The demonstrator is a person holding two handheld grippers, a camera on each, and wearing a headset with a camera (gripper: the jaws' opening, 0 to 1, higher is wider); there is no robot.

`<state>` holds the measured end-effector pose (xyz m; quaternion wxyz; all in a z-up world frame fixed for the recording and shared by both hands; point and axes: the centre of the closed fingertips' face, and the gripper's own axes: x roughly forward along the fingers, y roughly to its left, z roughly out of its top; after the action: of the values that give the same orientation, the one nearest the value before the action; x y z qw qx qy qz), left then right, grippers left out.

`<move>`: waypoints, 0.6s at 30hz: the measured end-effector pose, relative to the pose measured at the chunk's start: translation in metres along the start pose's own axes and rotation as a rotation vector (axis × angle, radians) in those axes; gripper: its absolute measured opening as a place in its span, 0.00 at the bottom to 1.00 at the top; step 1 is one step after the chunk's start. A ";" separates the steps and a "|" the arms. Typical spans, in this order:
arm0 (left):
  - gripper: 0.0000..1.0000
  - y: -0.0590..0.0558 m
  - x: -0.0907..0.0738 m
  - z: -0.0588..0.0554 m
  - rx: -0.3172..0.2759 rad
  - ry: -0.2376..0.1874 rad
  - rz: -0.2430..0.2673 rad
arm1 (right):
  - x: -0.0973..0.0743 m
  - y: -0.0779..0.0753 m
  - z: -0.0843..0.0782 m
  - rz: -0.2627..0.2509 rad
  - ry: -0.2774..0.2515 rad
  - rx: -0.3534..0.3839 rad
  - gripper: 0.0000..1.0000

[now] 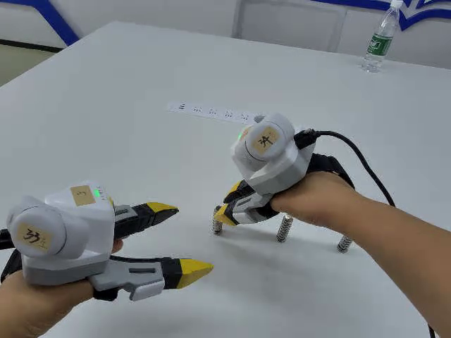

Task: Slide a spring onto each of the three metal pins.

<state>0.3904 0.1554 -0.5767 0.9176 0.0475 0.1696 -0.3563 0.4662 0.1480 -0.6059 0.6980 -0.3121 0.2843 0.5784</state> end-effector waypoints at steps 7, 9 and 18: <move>0.64 -0.003 0.002 0.003 0.005 -0.002 -0.002 | -0.023 -0.006 0.004 -0.037 -0.039 -0.006 0.23; 0.64 -0.003 0.002 0.005 0.005 -0.005 -0.002 | -0.030 -0.007 0.004 -0.051 -0.051 -0.011 0.24; 0.66 -0.003 0.002 0.008 0.007 -0.011 0.001 | -0.063 -0.015 -0.008 -0.099 -0.096 0.009 0.28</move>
<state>0.3921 0.1508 -0.5692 0.9185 0.0487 0.1633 -0.3568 0.4698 0.0997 -0.5616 0.7398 -0.2946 0.2373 0.5564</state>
